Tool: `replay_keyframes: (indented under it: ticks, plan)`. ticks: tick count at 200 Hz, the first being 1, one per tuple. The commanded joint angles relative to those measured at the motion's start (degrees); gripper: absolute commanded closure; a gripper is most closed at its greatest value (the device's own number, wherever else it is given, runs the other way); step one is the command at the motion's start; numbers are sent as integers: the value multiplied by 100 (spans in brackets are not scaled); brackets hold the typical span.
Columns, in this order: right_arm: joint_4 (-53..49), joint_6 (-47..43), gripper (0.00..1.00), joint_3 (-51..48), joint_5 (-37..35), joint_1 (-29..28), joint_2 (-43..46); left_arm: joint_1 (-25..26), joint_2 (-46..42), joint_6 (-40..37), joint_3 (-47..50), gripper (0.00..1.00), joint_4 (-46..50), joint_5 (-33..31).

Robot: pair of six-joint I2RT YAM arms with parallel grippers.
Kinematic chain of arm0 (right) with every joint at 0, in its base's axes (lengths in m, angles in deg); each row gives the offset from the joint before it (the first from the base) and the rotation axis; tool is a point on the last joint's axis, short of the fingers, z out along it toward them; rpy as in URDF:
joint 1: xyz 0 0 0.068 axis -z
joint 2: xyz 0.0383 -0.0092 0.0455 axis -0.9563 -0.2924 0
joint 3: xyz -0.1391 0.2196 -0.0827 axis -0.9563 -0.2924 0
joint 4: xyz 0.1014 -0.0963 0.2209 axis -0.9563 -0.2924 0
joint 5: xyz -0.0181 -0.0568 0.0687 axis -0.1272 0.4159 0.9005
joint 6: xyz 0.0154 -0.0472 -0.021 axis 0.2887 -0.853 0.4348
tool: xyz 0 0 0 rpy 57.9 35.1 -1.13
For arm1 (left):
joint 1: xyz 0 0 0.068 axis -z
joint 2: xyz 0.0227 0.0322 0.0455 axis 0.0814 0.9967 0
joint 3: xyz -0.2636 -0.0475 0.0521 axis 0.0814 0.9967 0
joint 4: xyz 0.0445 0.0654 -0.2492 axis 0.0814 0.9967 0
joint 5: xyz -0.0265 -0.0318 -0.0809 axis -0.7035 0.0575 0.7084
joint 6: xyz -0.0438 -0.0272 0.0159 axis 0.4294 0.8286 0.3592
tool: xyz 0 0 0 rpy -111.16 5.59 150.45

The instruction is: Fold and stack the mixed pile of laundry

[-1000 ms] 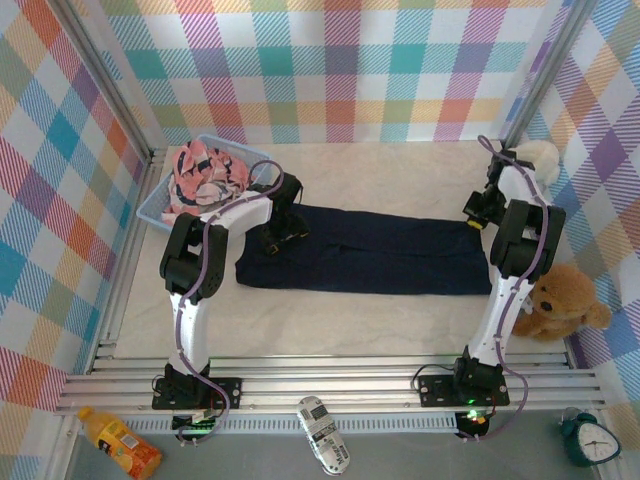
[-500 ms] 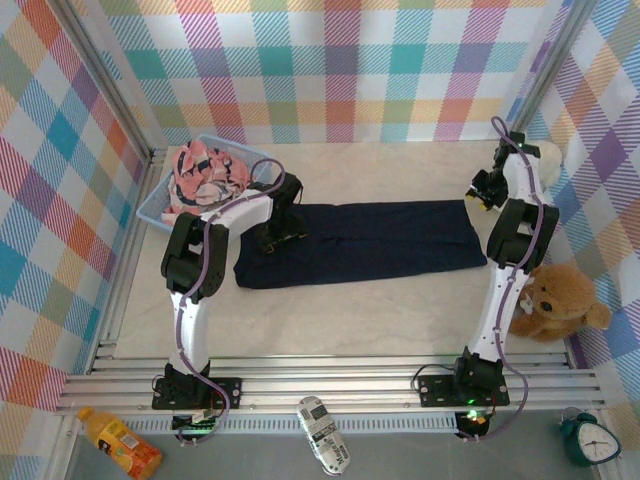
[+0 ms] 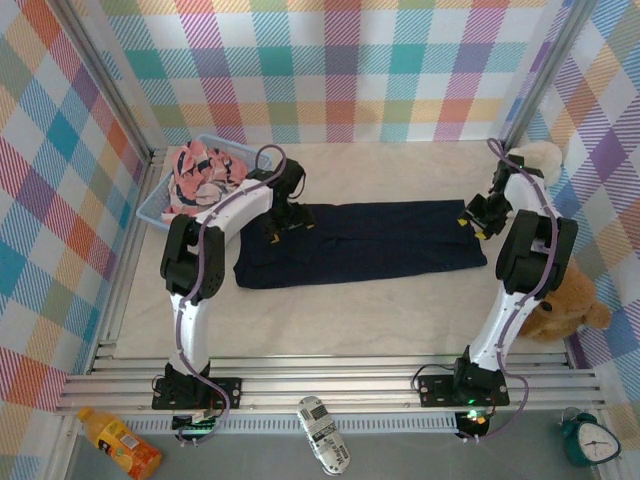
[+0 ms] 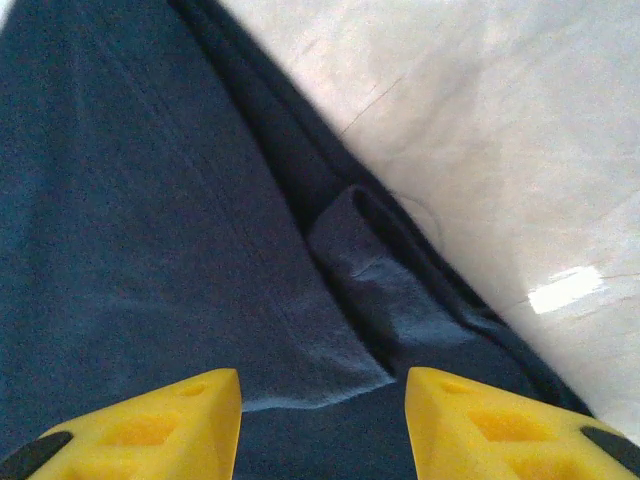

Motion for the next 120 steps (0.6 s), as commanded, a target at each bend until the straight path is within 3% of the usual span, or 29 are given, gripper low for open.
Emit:
replay_keyframes:
  ticks: [1, 40, 62, 98, 120]
  plan:
    - [148, 135, 52, -103, 326, -542, 59, 154, -480, 302, 575, 12, -5, 132]
    - [337, 651, 53, -296, 614, -1780, 544, 148, -969, 577, 1020, 13, -31, -493]
    - [821, 1015, 54, -652, 1145, -2599, 832, -48, -1294, 654, 1206, 14, -118, -629]
    - [2203, 1294, 61, -1152, 2162, -3691, 826, -717, -1626, 450, 1814, 26, -584, -396]
    - [2376, 1170, 61, -910, 2255, -4243, 520, -1051, -1730, 217, 2166, 33, -850, -119]
